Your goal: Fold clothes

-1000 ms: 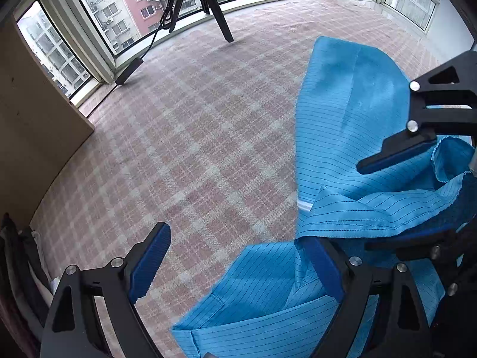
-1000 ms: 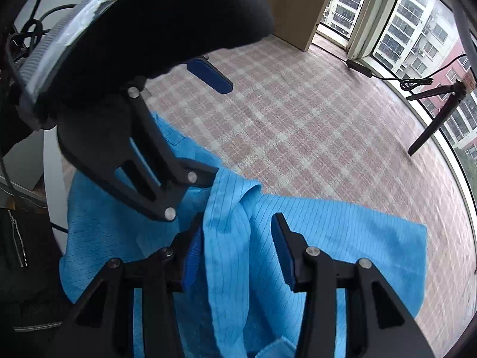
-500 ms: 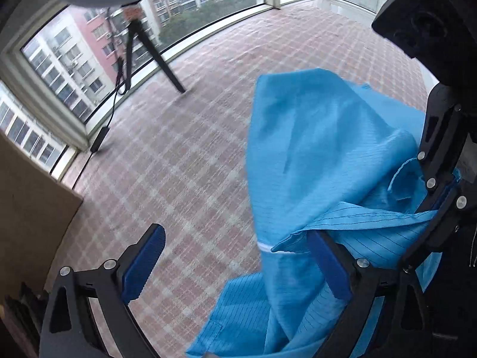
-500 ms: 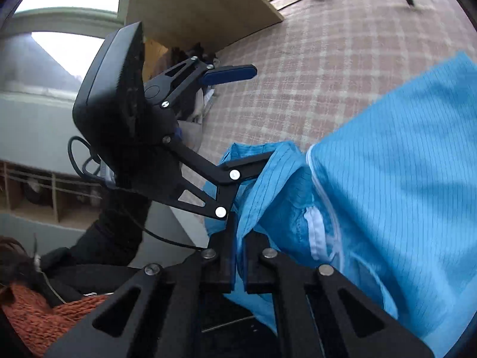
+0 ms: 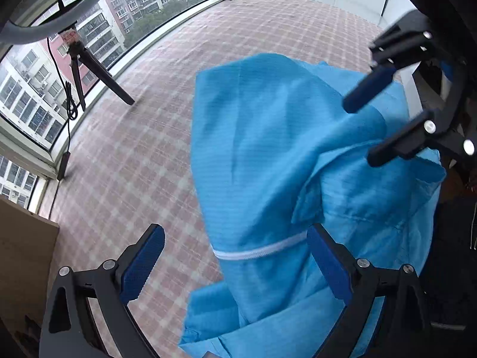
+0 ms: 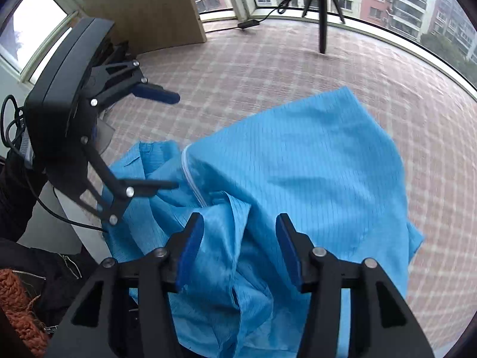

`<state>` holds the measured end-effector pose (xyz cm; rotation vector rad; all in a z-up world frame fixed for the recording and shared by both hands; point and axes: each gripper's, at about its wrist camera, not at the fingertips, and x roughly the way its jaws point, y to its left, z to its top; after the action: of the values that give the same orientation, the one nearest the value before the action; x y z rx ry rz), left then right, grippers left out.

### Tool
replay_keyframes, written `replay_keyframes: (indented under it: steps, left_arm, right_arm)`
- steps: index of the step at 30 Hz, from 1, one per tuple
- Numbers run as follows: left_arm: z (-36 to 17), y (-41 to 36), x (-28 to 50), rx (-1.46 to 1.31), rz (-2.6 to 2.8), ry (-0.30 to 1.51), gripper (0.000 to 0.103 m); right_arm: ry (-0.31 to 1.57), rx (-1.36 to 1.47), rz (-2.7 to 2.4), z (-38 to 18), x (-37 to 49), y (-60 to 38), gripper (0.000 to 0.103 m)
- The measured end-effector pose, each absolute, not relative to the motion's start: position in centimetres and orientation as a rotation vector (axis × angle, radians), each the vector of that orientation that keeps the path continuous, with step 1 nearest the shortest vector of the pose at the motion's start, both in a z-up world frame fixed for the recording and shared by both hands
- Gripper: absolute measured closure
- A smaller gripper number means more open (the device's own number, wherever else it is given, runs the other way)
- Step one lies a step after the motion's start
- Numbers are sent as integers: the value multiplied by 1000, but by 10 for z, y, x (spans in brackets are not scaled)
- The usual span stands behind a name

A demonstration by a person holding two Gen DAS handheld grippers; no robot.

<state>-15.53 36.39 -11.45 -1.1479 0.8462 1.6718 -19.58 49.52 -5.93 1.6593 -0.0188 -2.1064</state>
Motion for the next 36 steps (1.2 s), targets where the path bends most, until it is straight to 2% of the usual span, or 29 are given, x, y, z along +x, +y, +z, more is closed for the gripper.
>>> replay_keyframes:
  steps: [5,8,10,12,13,22,25,28,32,36]
  left_arm:
    - [-144,341,-141,-1259,1599,793,6]
    - [-153,337,-137,-1308,1596,757,7]
    - [-155,333,-133,-1336,1579,709,7]
    - [-157,329,-126,-1343,1563,696,7]
    - [-159,328,-121,-1345,1560,705,7]
    - [-168,304,-78,-1381,1496,730,7]
    - [-165,299,-74,-1377,1506,752,7]
    - [-162,296,-71,-1367,1522,755,7]
    - [-162,292,-68,-1368,1541,758,7]
    - [-156,286,-70,-1352,1578,770,7]
  right_arm:
    - [195,1721,-1974,-81,-221,456,55]
    - [267,1781,-1889,-98,-225,444,69]
    - [310,1806,-1858,-108,-227,438,70]
    - [292,1829,-1856,-110,-222,443,91]
    - [271,1842,-1858,-110,-219,447,94]
    - [157,1867,-1880,-82,-181,465,95]
    - [125,1928,-1832,-94,-177,463,95]
    - [-80,2017,-1763,-122,-178,468,94]
    - [-442,1932,-1764,-119,-174,490,100]
    - [-752,1630,-1962,-71,-188,531,100]
